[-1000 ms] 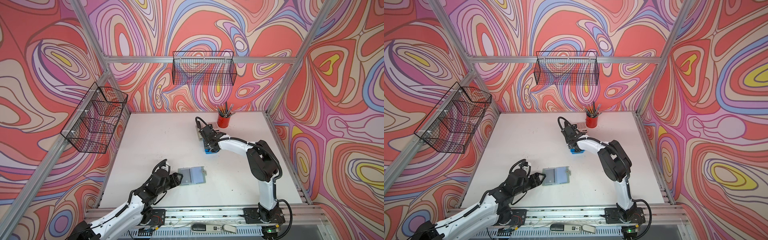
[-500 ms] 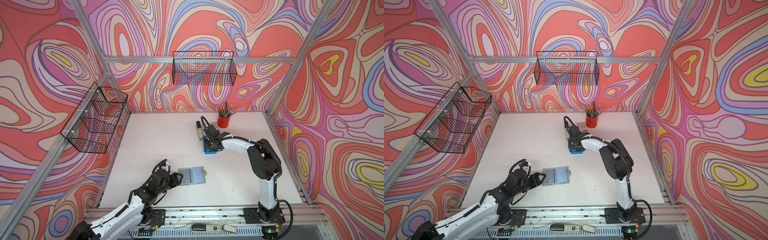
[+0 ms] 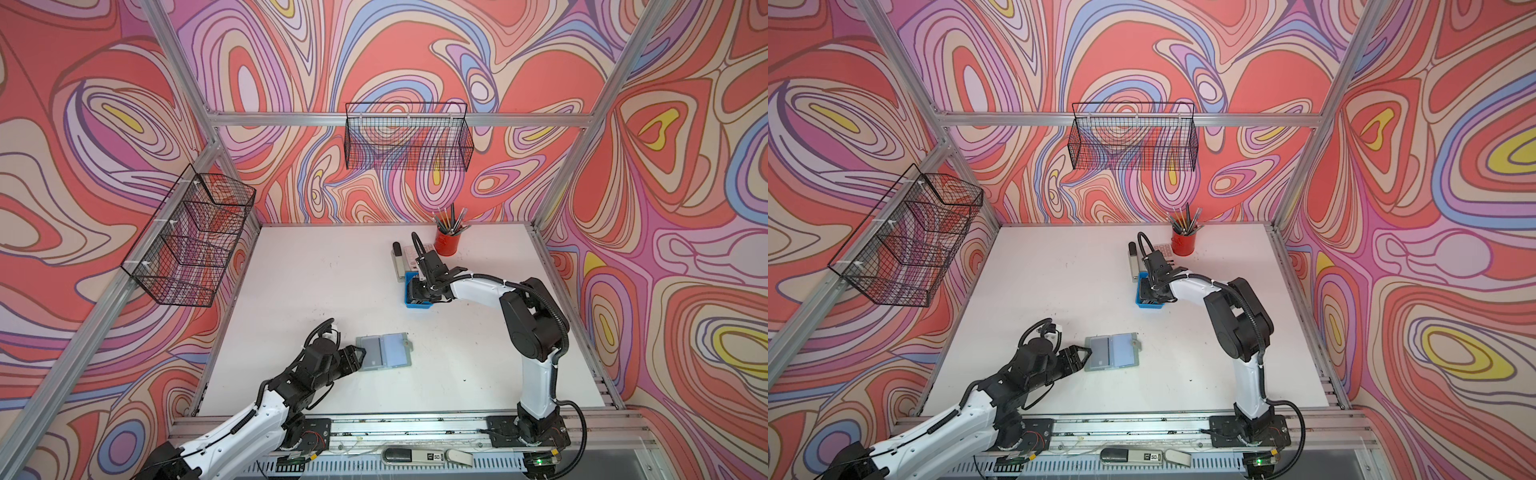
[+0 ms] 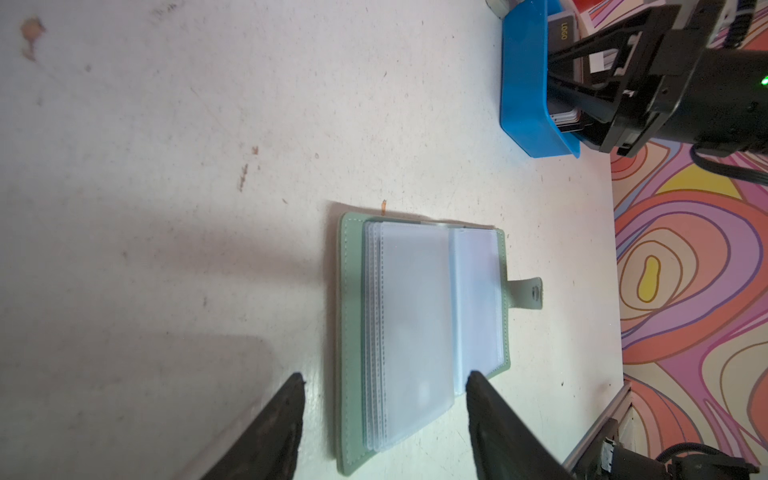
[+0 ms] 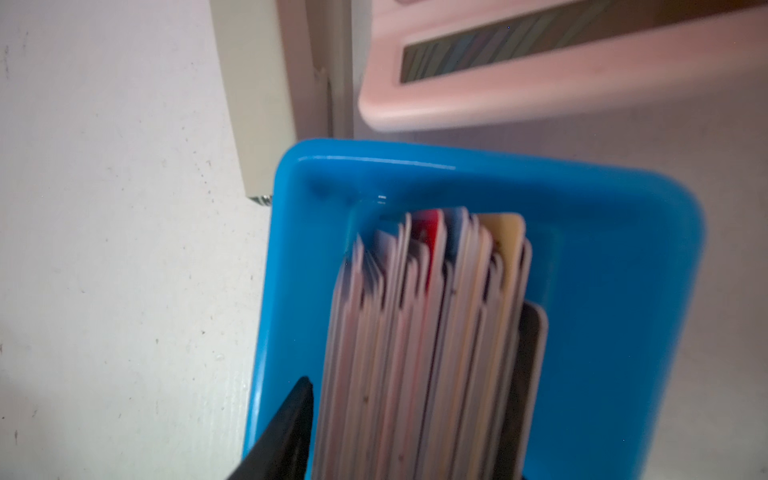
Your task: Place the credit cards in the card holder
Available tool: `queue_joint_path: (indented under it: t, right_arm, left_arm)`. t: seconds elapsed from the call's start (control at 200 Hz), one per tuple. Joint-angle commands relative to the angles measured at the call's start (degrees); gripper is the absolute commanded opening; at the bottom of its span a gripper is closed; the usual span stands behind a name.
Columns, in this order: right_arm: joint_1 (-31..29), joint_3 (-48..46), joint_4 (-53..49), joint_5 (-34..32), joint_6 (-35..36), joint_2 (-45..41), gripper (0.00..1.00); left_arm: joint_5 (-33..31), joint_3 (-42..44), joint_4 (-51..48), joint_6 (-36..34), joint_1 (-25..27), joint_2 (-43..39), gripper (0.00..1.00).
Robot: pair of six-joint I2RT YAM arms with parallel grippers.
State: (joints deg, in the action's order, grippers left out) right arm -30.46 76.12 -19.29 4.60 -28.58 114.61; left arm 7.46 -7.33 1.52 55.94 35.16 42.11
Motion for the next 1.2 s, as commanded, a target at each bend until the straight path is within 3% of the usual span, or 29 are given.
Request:
queue_joint_path:
  t: [0.0, 0.586, 1.192]
  right_arm:
    - [0.3, -0.96, 1.43, 0.55, 0.64, -2.81, 0.5]
    - [0.82, -2.11, -0.38, -4.05, 0.45, -5.25, 0.59]
    - [1.98, -3.88, -0.83, -6.55, -0.21, -7.99, 0.53]
  left_arm:
    - [-0.13, -0.23, 0.17, -0.22, -0.35, -0.17, 0.64]
    - [-0.07, -0.21, 0.28, -0.21, -0.35, -0.1, 0.63]
    - [0.05, -0.18, 0.37, -0.22, -0.35, -0.01, 0.63]
